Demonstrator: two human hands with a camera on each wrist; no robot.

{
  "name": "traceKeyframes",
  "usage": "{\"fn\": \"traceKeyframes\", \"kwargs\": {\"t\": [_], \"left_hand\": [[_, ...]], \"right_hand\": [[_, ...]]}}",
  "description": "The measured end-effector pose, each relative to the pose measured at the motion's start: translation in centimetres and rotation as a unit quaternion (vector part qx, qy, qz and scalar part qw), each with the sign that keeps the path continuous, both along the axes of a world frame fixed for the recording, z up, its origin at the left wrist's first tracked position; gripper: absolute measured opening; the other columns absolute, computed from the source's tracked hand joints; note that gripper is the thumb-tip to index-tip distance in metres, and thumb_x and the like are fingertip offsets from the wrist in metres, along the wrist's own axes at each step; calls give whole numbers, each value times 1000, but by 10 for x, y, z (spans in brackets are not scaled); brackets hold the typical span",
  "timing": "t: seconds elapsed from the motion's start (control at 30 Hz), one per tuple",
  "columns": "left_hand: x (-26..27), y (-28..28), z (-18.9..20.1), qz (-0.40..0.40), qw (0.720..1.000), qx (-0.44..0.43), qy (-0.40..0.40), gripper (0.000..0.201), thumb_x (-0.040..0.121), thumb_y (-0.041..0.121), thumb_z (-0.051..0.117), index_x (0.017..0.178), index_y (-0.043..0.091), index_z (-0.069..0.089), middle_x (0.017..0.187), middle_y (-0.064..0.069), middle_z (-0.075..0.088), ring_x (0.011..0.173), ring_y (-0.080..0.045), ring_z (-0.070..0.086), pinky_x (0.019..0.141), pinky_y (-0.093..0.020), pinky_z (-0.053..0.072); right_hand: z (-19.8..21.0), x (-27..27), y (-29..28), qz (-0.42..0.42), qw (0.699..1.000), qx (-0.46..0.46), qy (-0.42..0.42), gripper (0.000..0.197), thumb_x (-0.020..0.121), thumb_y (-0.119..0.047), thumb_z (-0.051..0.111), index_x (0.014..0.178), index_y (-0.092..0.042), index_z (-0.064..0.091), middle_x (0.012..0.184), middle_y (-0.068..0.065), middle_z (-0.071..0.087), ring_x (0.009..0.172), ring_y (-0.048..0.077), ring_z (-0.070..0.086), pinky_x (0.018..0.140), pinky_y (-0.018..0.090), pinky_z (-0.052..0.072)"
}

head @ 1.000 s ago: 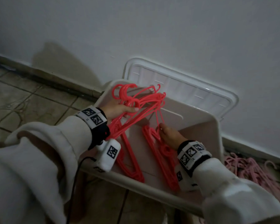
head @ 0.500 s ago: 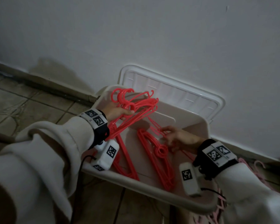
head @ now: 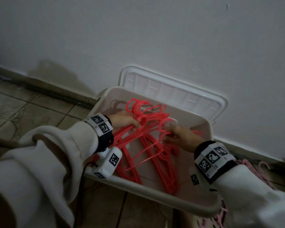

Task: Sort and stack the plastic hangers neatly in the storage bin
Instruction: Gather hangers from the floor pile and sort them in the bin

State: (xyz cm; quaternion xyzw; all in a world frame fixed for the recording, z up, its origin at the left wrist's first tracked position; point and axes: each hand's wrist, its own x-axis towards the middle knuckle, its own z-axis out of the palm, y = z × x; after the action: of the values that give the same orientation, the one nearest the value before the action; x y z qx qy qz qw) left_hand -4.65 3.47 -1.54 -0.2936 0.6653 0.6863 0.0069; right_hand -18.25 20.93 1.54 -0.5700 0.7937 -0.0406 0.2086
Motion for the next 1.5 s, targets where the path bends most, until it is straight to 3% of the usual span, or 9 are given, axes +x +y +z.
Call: {"fn": "traceKeyframes", "kwargs": {"t": [0.17, 0.37, 0.53, 0.7, 0.87, 1.03, 1.23, 1.33, 1.5], "left_hand": [[-5, 17, 6, -52, 996, 66, 25, 19, 80, -10, 48, 74, 5, 57, 66, -9, 54, 54, -12, 53, 55, -18, 47], [-5, 18, 6, -80, 988, 127, 38, 14, 79, -7, 50, 87, 1, 58, 83, -16, 56, 67, -18, 57, 65, -23, 52], [-6, 22, 5, -72, 984, 150, 55, 21, 87, -8, 44, 84, 3, 61, 83, -11, 64, 71, -17, 62, 73, -25, 53], [-4, 22, 6, -65, 988, 125, 70, 15, 92, 1, 48, 93, -1, 63, 85, -8, 67, 69, -10, 67, 76, -22, 54], [-6, 19, 2, -27, 997, 54, 43, 16, 88, 2, 56, 98, -8, 65, 79, -11, 69, 64, -16, 67, 77, -30, 56], [-5, 19, 8, -14, 997, -69, 27, 20, 91, 1, 53, 103, -12, 62, 73, -10, 67, 47, 0, 62, 52, -9, 50], [-1, -5, 9, 69, 984, -166, -3, 22, 90, 9, 55, 70, 17, 57, 51, 10, 58, 41, 6, 54, 43, -3, 39], [-1, -12, 14, 69, 984, -165, 13, 15, 89, 14, 56, 74, 16, 59, 73, -7, 65, 74, -19, 61, 78, -24, 51], [-1, -22, 19, 115, 986, -121, -4, 20, 96, 11, 47, 77, 18, 51, 81, -4, 56, 70, -15, 57, 67, -27, 54]], "right_hand": [[-10, 10, -20, 0, 987, -152, -48, 31, 90, -18, 42, 113, -2, 54, 108, 15, 59, 94, 17, 52, 85, 26, 37], [-20, 13, -25, -62, 959, -271, -60, 48, 77, 7, 63, 121, 8, 44, 99, 2, 50, 87, 3, 45, 75, -1, 28], [-28, 10, -28, -59, 956, -285, -16, 35, 66, 12, 63, 101, 8, 60, 98, 16, 51, 87, 17, 47, 81, -3, 28], [-30, 10, -27, -103, 959, -264, 11, 30, 74, 2, 62, 104, 2, 60, 103, 22, 58, 95, 35, 57, 82, 34, 41], [-27, 15, -22, -102, 959, -263, 38, 24, 69, 0, 67, 93, -2, 65, 88, 21, 64, 83, 34, 62, 72, 33, 45], [-27, 15, -18, -104, 956, -268, 49, 16, 60, -2, 69, 74, -9, 65, 66, 11, 67, 61, 28, 62, 60, 26, 38], [-13, -7, -2, -158, 955, -249, -25, 21, 73, 11, 62, 90, 0, 63, 78, 12, 64, 71, 21, 60, 72, 37, 49], [3, -13, 3, -243, 930, -256, -104, 17, 85, 7, 51, 97, -4, 55, 74, 6, 59, 58, -4, 58, 65, 21, 46], [17, -21, 3, -332, 896, -274, -108, 29, 90, 8, 43, 117, 8, 52, 105, 29, 62, 98, 36, 60, 54, 12, 34]]}}
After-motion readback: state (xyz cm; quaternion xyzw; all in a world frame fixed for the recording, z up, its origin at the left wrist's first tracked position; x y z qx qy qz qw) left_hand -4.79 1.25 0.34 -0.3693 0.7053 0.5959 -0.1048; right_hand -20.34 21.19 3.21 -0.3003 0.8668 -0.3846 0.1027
